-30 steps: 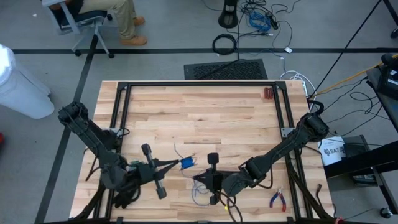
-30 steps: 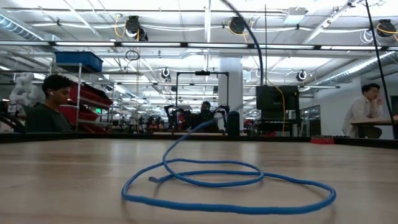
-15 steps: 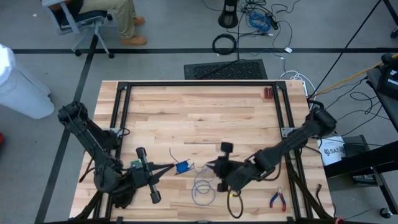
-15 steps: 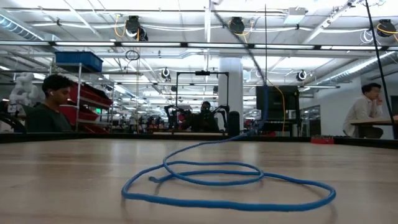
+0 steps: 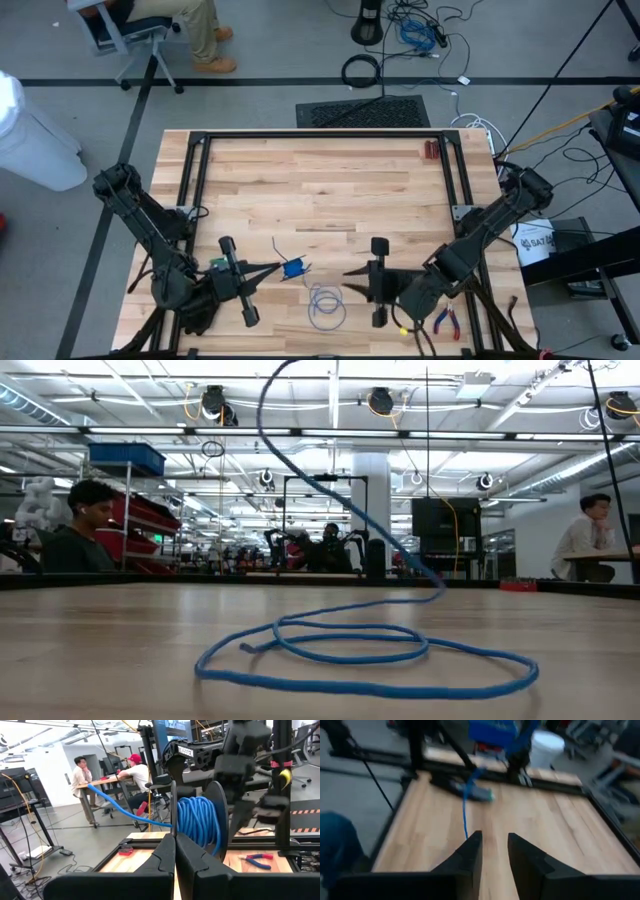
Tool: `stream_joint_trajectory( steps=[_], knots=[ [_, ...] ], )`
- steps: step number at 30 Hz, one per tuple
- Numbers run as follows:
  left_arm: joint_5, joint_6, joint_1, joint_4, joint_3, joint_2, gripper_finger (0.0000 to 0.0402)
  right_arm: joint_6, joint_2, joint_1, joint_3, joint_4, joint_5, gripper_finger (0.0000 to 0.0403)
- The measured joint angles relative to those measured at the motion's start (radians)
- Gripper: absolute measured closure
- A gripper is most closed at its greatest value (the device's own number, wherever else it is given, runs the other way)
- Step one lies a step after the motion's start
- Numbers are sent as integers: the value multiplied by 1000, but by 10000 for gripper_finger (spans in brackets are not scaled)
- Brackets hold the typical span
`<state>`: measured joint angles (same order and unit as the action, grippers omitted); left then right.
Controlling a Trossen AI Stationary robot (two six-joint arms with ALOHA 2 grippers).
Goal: Coil cords
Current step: Uncoil the blue wire from the spool
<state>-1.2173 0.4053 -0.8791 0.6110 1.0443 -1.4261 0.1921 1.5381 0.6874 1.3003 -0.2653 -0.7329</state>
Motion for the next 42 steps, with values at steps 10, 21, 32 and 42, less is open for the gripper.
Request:
stream_joint_trajectory(
  steps=[10, 21, 32, 42],
  knots=[
    [9, -4, 3, -1, 0, 0, 400, -90, 34, -5, 0, 193, 0, 292],
    [57, -6, 5, -3, 0, 0, 400, -261, 181, -68, 0, 481, -27, 277],
    [84, 1, 5, -24, 0, 0, 400, -245, 191, -92, 0, 503, -18, 277],
    [85, 1, 5, -25, 0, 0, 400, -269, 190, -92, 0, 491, -2, 277]
  ],
)
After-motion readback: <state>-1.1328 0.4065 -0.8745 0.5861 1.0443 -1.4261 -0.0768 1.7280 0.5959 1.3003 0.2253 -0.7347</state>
